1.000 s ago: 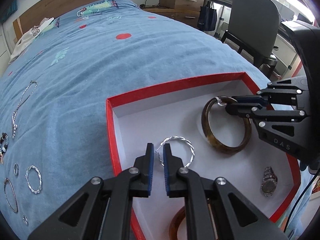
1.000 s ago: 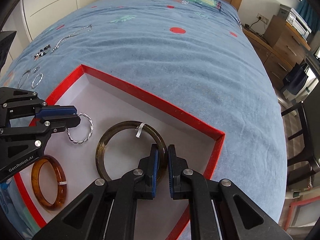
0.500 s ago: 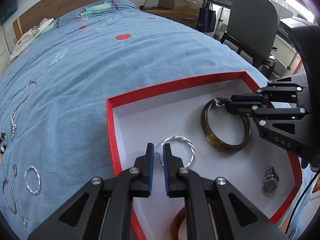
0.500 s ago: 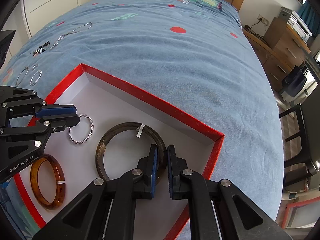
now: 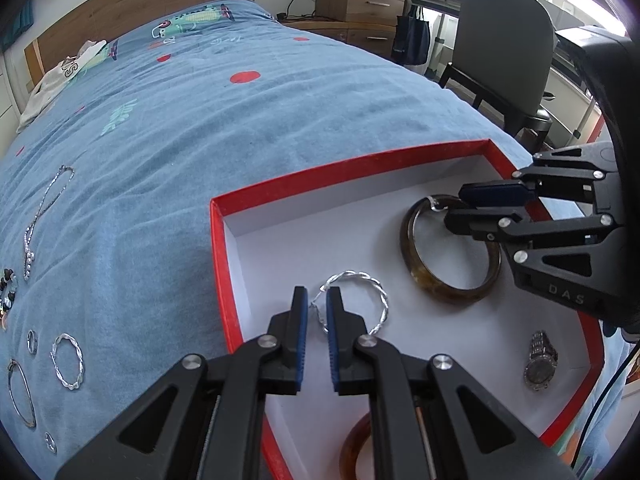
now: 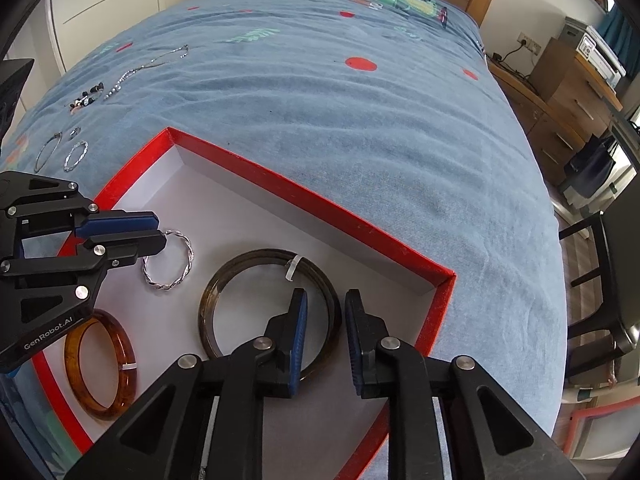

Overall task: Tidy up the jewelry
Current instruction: 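Open the right tool to drop the dark bangle while the left tool releases the hoop, then lift both open tools away from the red box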

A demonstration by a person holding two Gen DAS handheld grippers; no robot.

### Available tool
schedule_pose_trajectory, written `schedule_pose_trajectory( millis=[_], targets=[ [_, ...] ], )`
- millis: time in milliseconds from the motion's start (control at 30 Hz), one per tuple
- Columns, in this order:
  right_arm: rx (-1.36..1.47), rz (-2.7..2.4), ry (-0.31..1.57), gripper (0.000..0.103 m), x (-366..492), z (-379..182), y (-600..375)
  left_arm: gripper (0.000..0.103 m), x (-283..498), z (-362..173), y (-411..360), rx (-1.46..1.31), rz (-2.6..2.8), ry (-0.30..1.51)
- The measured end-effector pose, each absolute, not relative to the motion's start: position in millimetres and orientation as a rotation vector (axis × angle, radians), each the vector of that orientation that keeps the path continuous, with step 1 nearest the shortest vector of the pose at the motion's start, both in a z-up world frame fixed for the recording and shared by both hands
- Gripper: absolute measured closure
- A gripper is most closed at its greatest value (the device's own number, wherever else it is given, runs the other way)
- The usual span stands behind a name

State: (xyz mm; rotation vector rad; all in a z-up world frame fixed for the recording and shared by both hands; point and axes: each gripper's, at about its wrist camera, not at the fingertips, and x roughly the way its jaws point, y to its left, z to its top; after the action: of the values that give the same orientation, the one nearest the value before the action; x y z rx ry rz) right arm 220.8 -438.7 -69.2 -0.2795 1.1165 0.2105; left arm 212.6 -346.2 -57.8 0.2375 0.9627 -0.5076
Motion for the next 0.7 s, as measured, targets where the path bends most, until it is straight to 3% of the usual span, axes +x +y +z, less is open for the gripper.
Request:
schedule_pose_trajectory(
  millis=[167, 700],
  targets=[
    [-0.277, 0.209, 1.107, 0.076, 220.5, -66.2, -438.2, 0.092, 211.7, -56.8, -346.9, 0.242, -0.511, 0.960],
    [-0.227, 0.188, 1.069, 0.074, 209.8, -47.9, -449.3, 0.073, 204.2, -45.9, -349.7, 0.252, -0.511, 0.935]
  ],
)
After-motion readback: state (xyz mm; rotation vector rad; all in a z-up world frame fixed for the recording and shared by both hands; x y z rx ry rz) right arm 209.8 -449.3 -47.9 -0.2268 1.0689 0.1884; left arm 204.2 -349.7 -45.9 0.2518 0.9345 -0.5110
